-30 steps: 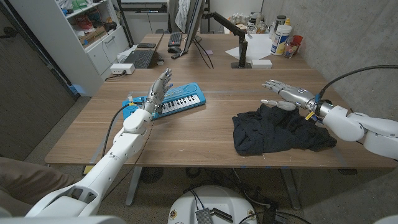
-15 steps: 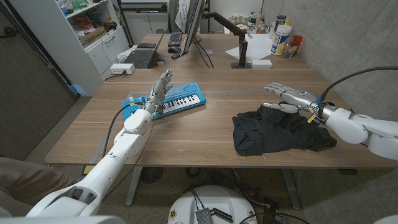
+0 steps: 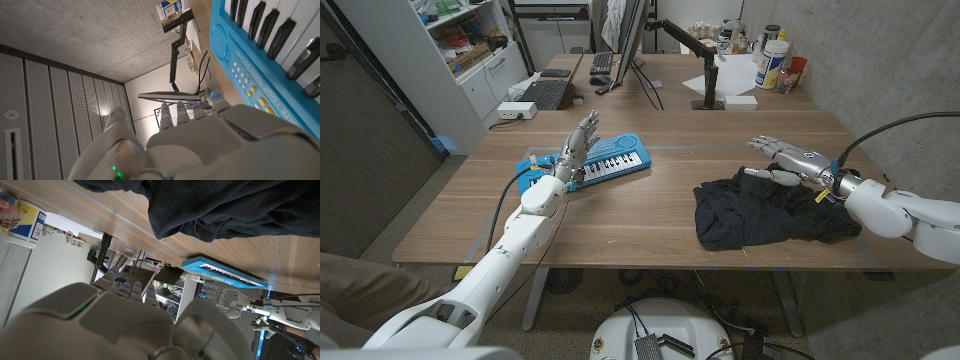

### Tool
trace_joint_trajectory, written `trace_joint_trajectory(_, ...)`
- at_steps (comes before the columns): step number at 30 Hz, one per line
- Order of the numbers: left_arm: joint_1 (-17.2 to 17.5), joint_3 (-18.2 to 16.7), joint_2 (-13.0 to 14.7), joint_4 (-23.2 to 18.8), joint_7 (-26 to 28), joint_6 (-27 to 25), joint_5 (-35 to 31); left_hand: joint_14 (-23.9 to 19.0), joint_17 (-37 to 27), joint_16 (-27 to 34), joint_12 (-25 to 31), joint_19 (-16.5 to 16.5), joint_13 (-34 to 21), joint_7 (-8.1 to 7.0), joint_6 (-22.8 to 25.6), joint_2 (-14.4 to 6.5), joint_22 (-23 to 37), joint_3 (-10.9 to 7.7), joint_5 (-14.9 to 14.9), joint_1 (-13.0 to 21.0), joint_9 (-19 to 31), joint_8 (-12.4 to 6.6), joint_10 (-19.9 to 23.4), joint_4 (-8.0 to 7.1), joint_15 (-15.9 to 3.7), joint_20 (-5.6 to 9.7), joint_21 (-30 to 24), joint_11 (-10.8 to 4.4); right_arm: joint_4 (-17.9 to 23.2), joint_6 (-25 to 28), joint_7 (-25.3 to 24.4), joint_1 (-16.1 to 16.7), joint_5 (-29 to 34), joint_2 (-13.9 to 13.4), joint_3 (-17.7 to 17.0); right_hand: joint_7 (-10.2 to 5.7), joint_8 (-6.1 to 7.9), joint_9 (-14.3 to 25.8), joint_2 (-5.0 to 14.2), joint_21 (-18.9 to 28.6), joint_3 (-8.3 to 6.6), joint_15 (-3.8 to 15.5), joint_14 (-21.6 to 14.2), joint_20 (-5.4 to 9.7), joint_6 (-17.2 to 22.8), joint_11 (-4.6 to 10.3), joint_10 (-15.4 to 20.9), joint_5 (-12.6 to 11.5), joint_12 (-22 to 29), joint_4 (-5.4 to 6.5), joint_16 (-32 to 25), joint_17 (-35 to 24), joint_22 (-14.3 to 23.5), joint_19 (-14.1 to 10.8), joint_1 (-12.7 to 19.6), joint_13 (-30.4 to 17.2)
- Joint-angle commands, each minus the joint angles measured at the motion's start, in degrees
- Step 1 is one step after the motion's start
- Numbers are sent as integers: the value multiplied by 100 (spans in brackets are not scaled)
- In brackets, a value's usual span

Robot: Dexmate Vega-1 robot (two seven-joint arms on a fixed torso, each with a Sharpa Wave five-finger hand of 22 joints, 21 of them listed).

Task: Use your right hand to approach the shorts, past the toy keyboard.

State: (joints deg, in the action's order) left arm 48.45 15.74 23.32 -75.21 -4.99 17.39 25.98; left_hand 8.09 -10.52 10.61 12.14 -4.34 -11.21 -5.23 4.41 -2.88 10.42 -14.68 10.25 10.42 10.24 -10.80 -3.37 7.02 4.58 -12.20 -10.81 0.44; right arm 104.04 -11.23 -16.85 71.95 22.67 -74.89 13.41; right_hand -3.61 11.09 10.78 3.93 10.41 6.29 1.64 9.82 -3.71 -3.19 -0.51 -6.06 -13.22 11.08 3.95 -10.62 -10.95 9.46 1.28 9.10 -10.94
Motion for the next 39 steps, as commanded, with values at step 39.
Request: trace_joint_trajectory(39, 46, -42, 67, -51, -38, 19, 59, 29, -7, 32, 32, -8, -12, -16, 42, 3, -3, -21, 26, -53, 23, -17, 25, -17, 3, 0, -52, 11, 107, 568, -443, 170, 225, 380, 285, -14, -33, 19, 8, 28, 11, -46, 372, -148, -241, -17, -200, 43, -18, -61, -39, 0, 15, -45, 96, -8)
